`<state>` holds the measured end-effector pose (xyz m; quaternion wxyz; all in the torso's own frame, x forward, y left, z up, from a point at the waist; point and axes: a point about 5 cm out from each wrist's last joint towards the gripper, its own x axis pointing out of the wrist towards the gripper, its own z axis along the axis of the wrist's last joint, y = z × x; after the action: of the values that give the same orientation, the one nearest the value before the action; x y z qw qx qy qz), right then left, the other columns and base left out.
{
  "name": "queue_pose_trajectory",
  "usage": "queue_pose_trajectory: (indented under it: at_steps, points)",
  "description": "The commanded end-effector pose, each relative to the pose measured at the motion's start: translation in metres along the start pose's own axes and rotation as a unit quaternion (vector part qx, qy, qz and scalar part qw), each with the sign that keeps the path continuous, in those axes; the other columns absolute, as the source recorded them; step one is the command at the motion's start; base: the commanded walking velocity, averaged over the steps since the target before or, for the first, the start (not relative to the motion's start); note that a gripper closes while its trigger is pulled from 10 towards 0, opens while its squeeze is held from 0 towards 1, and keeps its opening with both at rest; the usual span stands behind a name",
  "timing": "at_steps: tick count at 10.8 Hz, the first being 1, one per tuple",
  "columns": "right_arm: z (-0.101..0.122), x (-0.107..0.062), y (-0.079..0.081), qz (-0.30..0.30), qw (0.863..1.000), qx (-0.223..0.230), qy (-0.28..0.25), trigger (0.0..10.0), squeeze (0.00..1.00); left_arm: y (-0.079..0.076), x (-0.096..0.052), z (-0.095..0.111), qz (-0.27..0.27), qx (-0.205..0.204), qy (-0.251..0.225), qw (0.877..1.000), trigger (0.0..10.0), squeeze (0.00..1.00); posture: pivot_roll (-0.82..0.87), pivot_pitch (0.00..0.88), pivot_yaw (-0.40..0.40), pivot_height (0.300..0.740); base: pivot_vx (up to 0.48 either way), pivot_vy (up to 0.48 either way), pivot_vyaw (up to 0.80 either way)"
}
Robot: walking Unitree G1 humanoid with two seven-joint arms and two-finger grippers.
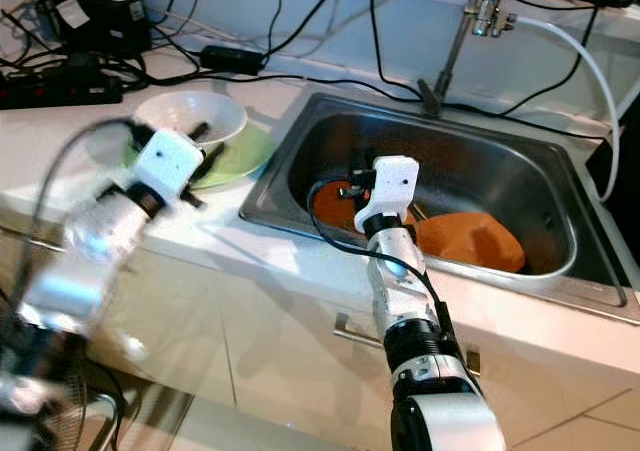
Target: Kitchen organization
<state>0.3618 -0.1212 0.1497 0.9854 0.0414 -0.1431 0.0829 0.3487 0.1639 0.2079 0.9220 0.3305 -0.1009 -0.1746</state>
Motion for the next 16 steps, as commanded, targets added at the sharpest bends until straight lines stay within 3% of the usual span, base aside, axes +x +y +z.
queue_pose_trajectory:
  at_steps: [1, 3, 4, 6, 7, 9, 11, 16]
  points:
    - [0.003, 0.000, -0.003, -0.004, 1.000, -0.003, -0.004, 10.0, 0.00, 0.001, 0.004, 0.002, -0.015, 0.023, 0.000, 1.000, 10.0, 0.00, 0.26, 0.000, -0.059, 0.740, 0.000, 0.000, 0.00]
    - [0.003, 0.000, -0.007, -0.011, 1.000, -0.003, -0.002, 10.0, 0.00, 0.024, 0.003, 0.001, -0.051, 0.064, 0.033, 0.996, 10.0, 0.00, 0.26, 0.000, -0.058, 0.740, 0.000, 0.000, 0.00]
    - [0.003, 0.000, -0.007, -0.012, 1.000, -0.003, -0.001, 10.0, 0.00, 0.033, 0.002, 0.002, -0.040, 0.065, 0.033, 0.997, 10.0, 1.00, 0.27, 0.000, -0.057, 0.740, 0.000, 0.000, 0.00]
    - [0.003, 0.000, -0.008, -0.014, 1.000, -0.004, 0.002, 10.0, 0.00, 0.043, 0.001, 0.001, -0.053, 0.066, 0.039, 0.996, 10.0, 1.00, 0.27, 0.000, -0.058, 0.740, 0.000, 0.000, 0.00]
    - [0.003, 0.000, -0.007, -0.014, 1.000, -0.003, 0.002, 10.0, 0.00, 0.046, 0.001, -0.001, -0.072, 0.072, 0.044, 0.994, 10.0, 0.00, 0.27, 0.000, -0.058, 0.740, 0.000, 0.000, 0.00]
    - [0.004, 0.001, -0.008, -0.016, 1.000, -0.004, 0.002, 10.0, 0.00, 0.057, 0.003, 0.002, -0.124, 0.077, 0.045, 0.988, 10.0, 0.00, 0.27, 0.006, -0.054, 0.740, 0.000, 0.000, 0.00]
    - [0.004, 0.001, -0.009, -0.023, 1.000, -0.001, 0.003, 10.0, 0.00, 0.060, 0.004, -0.007, -0.169, 0.121, 0.089, 0.974, 10.0, 0.00, 0.27, 0.008, -0.049, 0.740, 0.000, 0.000, 0.00]
    - [0.006, 0.002, -0.011, -0.031, 1.000, 0.002, 0.001, 10.0, 0.00, 0.064, 0.019, -0.025, -0.162, 0.152, 0.164, 0.961, 10.0, 0.00, 0.27, 0.011, -0.046, 0.740, 0.000, 0.000, 0.00]
